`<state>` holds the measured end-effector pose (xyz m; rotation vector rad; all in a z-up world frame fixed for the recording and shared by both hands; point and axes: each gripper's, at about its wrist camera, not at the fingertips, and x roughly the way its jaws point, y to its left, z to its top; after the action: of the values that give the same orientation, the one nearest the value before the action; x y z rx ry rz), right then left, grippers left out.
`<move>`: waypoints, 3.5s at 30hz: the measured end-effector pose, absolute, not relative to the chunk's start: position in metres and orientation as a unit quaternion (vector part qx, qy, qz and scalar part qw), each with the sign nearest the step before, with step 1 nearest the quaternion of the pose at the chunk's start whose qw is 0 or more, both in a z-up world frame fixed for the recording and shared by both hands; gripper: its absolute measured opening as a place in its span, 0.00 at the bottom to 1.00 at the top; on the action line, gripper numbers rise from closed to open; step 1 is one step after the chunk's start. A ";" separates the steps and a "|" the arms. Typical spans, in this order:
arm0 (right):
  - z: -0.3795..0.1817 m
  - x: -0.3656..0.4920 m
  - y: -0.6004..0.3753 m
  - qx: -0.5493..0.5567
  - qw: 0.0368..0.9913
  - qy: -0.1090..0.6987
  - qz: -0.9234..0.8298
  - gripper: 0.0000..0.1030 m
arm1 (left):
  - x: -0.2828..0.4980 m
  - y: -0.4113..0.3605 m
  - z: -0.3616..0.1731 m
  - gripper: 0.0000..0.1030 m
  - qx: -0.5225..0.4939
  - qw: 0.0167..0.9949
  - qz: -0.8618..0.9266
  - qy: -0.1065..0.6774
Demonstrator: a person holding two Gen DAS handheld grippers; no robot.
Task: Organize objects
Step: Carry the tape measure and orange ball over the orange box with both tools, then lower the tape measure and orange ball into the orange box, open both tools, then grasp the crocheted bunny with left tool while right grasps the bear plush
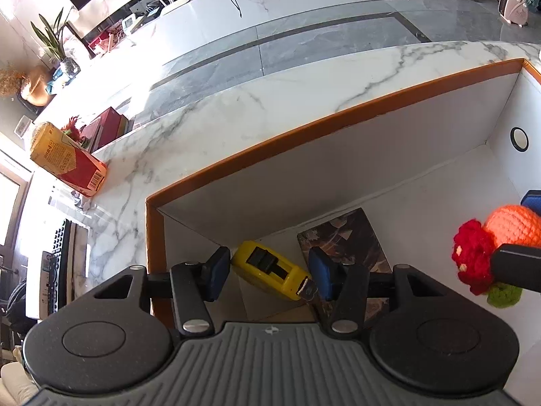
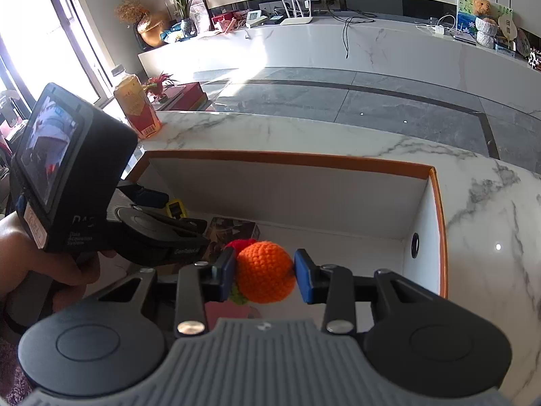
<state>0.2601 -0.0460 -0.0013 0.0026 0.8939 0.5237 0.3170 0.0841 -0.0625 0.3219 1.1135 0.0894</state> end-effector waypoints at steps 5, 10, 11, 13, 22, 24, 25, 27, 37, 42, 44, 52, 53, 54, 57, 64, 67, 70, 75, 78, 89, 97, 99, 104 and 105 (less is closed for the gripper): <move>-0.003 0.263 -0.042 -0.001 0.866 0.432 0.253 0.39 | 0.314 0.097 -0.050 0.58 0.101 0.843 0.021 0.528; -0.003 0.266 -0.035 -0.003 0.862 0.435 0.260 0.38 | 0.299 0.115 -0.020 0.58 0.064 0.864 0.001 0.499; -0.002 0.266 -0.031 -0.003 0.862 0.434 0.262 0.38 | 0.296 0.121 -0.013 0.57 0.055 0.869 0.001 0.491; -0.001 0.270 -0.025 -0.003 0.860 0.436 0.265 0.38 | 0.289 0.132 -0.002 0.52 0.030 0.877 -0.001 0.479; -0.002 0.296 0.025 -0.033 0.863 0.441 0.245 0.38 | 0.274 0.191 0.001 0.20 -0.052 0.881 0.015 0.471; -0.007 0.304 0.038 -0.040 0.863 0.445 0.236 0.38 | 0.271 0.200 -0.002 0.18 -0.069 0.877 0.009 0.475; -0.010 0.308 0.044 -0.042 0.862 0.448 0.233 0.38 | 0.268 0.203 -0.003 0.18 -0.076 0.878 0.005 0.472; -0.016 0.313 0.056 -0.052 0.862 0.451 0.225 0.38 | 0.264 0.208 -0.003 0.18 -0.086 0.879 0.000 0.469; -0.030 0.312 0.096 -0.087 0.838 0.483 0.236 0.38 | 0.250 0.226 0.000 0.18 -0.117 0.882 -0.019 0.456; -0.020 0.311 0.096 -0.066 0.845 0.477 0.235 0.38 | 0.246 0.229 -0.002 0.18 -0.123 0.882 -0.025 0.454; -0.018 0.314 0.098 -0.046 0.839 0.484 0.245 0.38 | 0.246 0.229 -0.003 0.18 -0.126 0.881 -0.027 0.455; -0.030 0.318 0.106 -0.003 0.822 0.513 0.247 0.39 | 0.244 0.230 -0.003 0.18 -0.125 0.882 -0.023 0.454; -0.032 0.319 0.106 0.002 0.820 0.516 0.247 0.39 | 0.243 0.231 -0.003 0.18 -0.125 0.882 -0.022 0.454; -0.033 0.319 0.106 0.006 0.819 0.518 0.247 0.39 | 0.243 0.231 -0.003 0.18 -0.124 0.882 -0.021 0.455; -0.034 0.319 0.104 0.013 0.815 0.524 0.248 0.40 | 0.241 0.230 -0.002 0.18 -0.122 0.882 -0.021 0.455; -0.026 0.315 0.101 0.016 0.816 0.519 0.255 0.41 | 0.236 0.226 0.002 0.18 -0.125 0.883 -0.018 0.453; -0.016 0.306 0.097 0.010 0.818 0.513 0.260 0.41 | 0.227 0.221 0.010 0.18 -0.122 0.886 -0.020 0.447; -0.001 0.292 0.089 0.005 0.824 0.501 0.265 0.41 | 0.213 0.212 0.023 0.18 -0.117 0.892 -0.027 0.436; 0.029 0.256 0.066 0.010 0.836 0.476 0.274 0.41 | 0.184 0.190 0.045 0.18 -0.105 0.905 -0.039 0.411; 0.045 0.226 0.049 0.005 0.848 0.456 0.270 0.41 | 0.165 0.172 0.054 0.18 -0.089 0.911 -0.038 0.401; 0.077 0.112 -0.046 0.007 0.889 0.388 0.241 0.50 | 0.096 0.099 0.061 0.18 -0.070 0.921 -0.100 0.370; 0.047 0.051 -0.105 0.002 0.898 0.396 0.191 0.51 | 0.055 0.057 0.026 0.18 -0.080 0.902 -0.138 0.400; 0.038 0.039 -0.116 0.004 0.899 0.398 0.182 0.51 | 0.046 0.052 0.018 0.18 -0.083 0.898 -0.141 0.409; 0.021 0.014 -0.137 -0.007 0.904 0.399 0.156 0.51 | 0.031 0.045 0.001 0.18 -0.088 0.888 -0.143 0.428; 0.018 0.010 -0.140 -0.008 0.904 0.400 0.152 0.51 | 0.029 0.043 -0.002 0.18 -0.086 0.887 -0.143 0.431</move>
<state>0.0098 -0.1404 0.0181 -0.0175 0.8258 0.3140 0.0288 0.0426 -0.0018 -0.1787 0.8960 -0.2976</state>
